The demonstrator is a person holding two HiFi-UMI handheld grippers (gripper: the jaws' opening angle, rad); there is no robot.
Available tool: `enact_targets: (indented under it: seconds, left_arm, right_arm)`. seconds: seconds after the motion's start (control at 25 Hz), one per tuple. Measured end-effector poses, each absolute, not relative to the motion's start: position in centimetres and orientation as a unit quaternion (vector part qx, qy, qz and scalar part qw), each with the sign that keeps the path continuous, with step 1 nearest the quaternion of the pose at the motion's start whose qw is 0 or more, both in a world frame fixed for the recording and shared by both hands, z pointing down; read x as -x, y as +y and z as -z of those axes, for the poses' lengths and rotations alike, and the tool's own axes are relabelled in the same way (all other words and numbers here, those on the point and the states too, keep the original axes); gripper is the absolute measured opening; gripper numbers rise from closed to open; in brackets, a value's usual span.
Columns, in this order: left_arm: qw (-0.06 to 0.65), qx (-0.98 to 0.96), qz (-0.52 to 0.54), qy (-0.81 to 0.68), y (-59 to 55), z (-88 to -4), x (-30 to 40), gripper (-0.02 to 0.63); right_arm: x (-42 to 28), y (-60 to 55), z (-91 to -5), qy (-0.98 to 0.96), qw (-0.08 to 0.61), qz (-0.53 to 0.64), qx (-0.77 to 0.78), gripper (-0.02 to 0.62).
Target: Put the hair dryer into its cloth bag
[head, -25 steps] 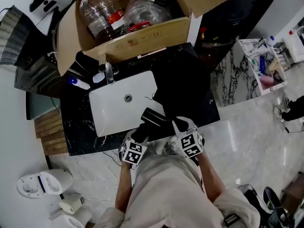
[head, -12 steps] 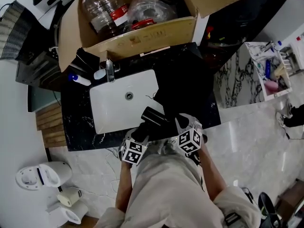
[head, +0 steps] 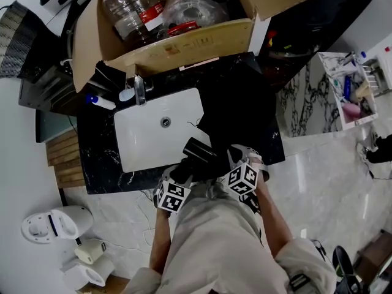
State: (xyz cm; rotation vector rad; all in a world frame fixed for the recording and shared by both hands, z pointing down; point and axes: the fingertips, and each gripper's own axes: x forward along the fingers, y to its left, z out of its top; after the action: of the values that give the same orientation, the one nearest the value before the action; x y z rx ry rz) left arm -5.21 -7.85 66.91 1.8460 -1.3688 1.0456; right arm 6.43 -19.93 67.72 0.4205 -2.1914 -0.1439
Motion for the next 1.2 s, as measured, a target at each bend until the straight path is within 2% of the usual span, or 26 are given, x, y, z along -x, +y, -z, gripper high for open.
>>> enact_targets:
  seconds: [0.72,1.2]
  left_arm:
    - [0.289,-0.749,-0.409,-0.433,-8.7,-66.8,5.2,0.187]
    - [0.274,-0.786,-0.417,-0.365,-10.9,-67.6,5.0,0.187]
  right_arm:
    - [-4.7,-21.1,-62.0,-0.896,0.373,-0.005,-0.24,0.014]
    - [-2.7,-21.4,-59.3,-0.894,0.345,-0.002,-0.284,0.014]
